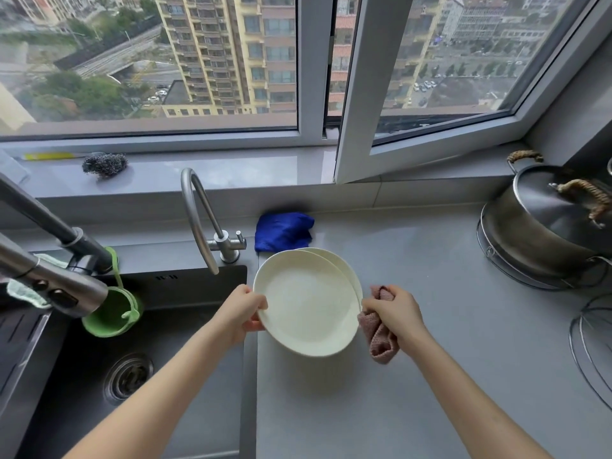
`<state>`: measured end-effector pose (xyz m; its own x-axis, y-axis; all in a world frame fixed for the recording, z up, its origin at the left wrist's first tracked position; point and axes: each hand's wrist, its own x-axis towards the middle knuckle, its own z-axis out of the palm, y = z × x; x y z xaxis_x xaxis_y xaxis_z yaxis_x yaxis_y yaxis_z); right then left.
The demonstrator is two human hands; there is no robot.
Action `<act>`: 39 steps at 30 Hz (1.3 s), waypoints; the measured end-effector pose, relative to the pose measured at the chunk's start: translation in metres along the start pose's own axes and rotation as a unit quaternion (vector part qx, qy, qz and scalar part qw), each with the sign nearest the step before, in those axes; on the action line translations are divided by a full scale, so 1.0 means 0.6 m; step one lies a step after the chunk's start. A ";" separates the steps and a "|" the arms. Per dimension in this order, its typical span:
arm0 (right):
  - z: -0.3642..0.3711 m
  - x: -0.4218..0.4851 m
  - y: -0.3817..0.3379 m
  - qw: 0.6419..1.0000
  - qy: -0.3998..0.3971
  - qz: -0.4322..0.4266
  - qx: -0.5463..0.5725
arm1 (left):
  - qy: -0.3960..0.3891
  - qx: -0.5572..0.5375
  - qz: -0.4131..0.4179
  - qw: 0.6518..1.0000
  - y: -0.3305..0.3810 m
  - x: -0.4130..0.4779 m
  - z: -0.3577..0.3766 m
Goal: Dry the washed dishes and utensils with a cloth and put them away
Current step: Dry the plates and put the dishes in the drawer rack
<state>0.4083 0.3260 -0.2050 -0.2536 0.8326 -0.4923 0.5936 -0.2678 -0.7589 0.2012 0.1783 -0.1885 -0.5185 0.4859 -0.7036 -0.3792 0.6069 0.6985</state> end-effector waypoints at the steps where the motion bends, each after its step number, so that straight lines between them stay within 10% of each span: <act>1: -0.009 -0.004 -0.004 1.000 -0.010 -0.007 0.022 | -0.008 -0.011 -0.005 1.000 0.004 -0.004 0.001; 6: -0.051 -0.037 -0.030 0.997 -0.033 -0.051 0.057 | 0.052 0.073 0.091 0.992 0.053 -0.046 0.026; 12: -0.064 -0.065 -0.065 0.987 0.008 -0.153 0.047 | 0.173 0.330 0.292 0.881 0.087 -0.086 0.066; 20: 0.028 -0.101 -0.098 0.958 -0.004 -0.214 0.191 | 0.188 0.123 0.290 0.930 0.067 -0.061 0.043; 24: 0.091 -0.144 -0.046 0.869 -0.206 -0.430 -0.133 | 0.172 0.015 0.292 0.941 0.055 -0.067 0.039; 28: 0.104 -0.080 -0.060 0.798 -0.109 -0.518 -0.289 | 0.098 0.007 0.308 0.946 0.046 -0.083 0.041; 34: 0.060 -0.033 -0.063 0.859 -0.066 -0.334 -0.383 | 0.107 -0.040 0.303 0.946 0.052 -0.100 0.061; 39: 0.065 -0.163 -0.049 0.905 -0.163 -0.325 -0.222 | 0.165 -0.046 0.278 0.945 0.049 -0.083 0.070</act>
<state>0.3859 0.2336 -0.1515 -0.8287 0.5369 -0.1584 0.4678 0.5088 -0.7227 0.2484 0.1985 -0.1382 -0.8624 0.4816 -0.1559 -0.0350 0.2506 0.9675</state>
